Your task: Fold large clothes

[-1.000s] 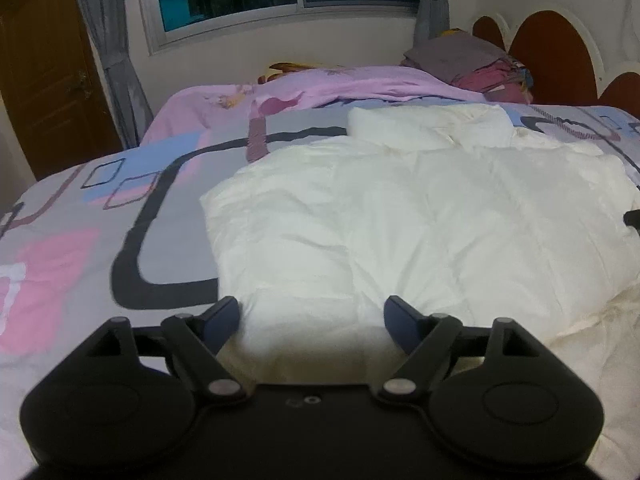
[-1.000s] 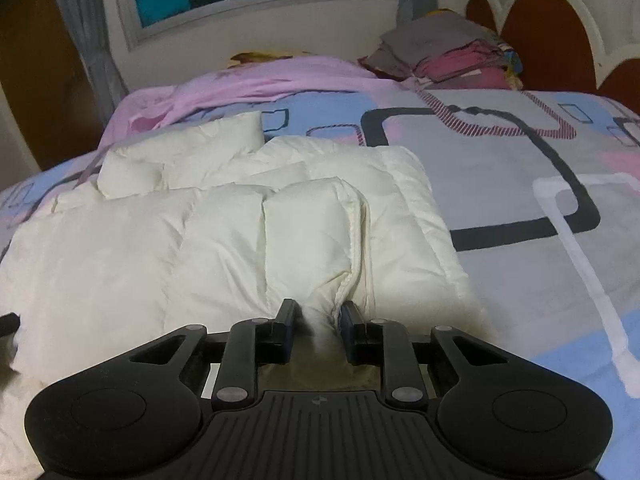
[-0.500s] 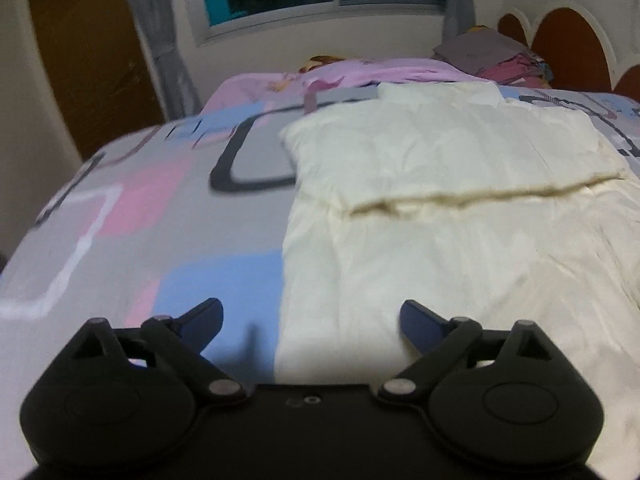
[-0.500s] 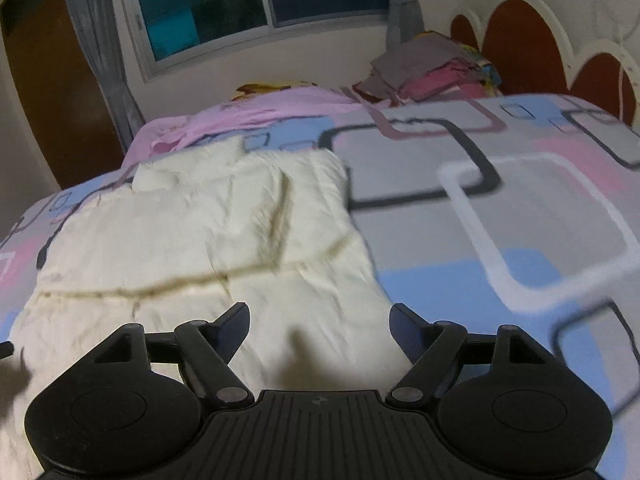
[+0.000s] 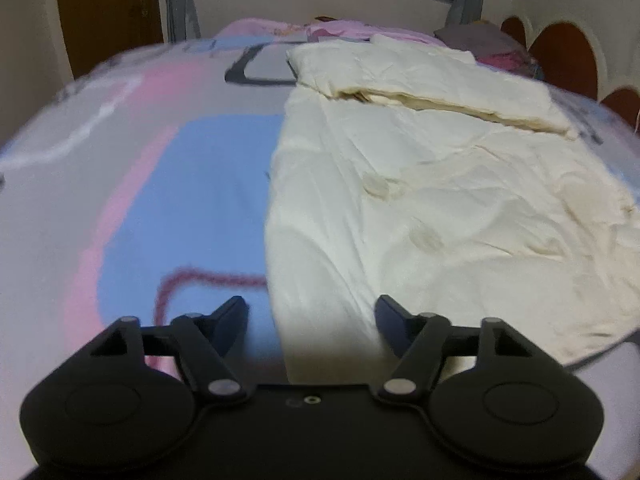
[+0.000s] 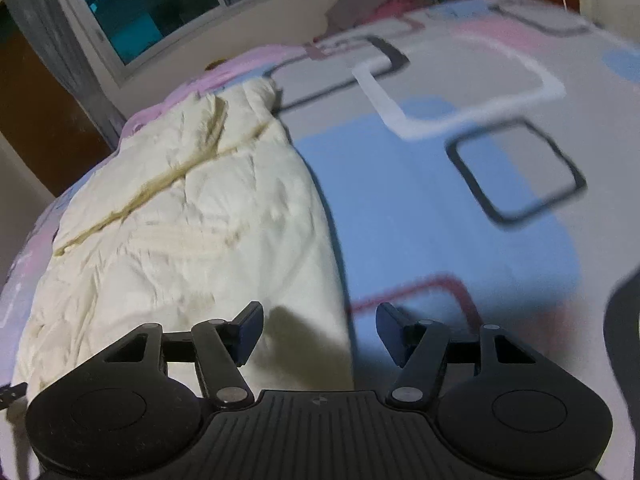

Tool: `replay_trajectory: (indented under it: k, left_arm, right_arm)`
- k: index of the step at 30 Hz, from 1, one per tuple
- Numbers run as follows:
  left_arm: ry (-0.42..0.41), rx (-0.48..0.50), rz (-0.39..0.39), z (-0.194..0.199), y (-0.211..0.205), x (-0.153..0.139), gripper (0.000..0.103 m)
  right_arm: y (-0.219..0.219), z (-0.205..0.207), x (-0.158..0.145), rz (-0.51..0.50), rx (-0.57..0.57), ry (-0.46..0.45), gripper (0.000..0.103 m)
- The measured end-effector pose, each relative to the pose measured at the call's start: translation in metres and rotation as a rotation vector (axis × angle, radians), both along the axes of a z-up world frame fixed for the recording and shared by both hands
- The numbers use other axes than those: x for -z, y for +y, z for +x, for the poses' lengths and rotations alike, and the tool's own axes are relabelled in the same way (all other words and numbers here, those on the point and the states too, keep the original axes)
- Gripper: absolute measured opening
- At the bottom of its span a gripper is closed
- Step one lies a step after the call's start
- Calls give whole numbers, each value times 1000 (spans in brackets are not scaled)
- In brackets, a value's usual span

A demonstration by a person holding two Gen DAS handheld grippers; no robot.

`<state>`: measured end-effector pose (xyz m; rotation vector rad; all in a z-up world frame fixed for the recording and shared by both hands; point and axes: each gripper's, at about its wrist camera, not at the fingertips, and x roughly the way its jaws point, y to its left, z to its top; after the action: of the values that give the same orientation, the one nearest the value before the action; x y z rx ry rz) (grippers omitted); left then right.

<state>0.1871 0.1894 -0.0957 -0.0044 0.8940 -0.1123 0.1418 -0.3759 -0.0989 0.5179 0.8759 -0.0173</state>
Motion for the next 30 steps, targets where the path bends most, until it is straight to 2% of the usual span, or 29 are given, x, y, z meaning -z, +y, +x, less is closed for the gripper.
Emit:
replay_trajectory:
  k: [3, 7, 12, 14, 15, 16, 18, 21, 22, 25, 30]
  left_arm:
    - [30, -14, -116, -9, 12, 4, 58]
    - [58, 19, -238, -7, 18, 8, 58]
    - [77, 45, -277, 4, 11, 11, 56]
    - [78, 32, -308, 7, 14, 12, 43]
    - [78, 31, -342, 7, 17, 13, 24]
    - [70, 23, -373, 5, 19, 12, 21]
    - [49, 19, -377, 2, 19, 10, 21]
    - [38, 2, -310, 4, 13, 12, 45]
    - [42, 0, -312, 7, 12, 12, 48]
    - [47, -13, -341, 19, 13, 12, 53]
    - [57, -19, -370, 26, 14, 16, 53]
  right_arm:
    - [-4, -14, 9, 78, -15, 19, 63]
    - [-8, -16, 14, 170, -39, 12, 47]
    - [-17, -5, 21, 299, -50, 7, 43]
    - [-19, -1, 22, 331, -73, 4, 34]
    - [-20, -1, 20, 355, -89, -8, 28]
    - [-21, -1, 18, 380, -100, -28, 26]
    - [-26, -3, 14, 413, -101, -65, 26]
    - [-23, 4, 11, 357, -112, -57, 27]
    - [-22, 8, 11, 339, -112, -47, 27]
    - [-20, 18, 18, 338, -103, -18, 27]
    - [-20, 14, 29, 357, -79, -28, 30]
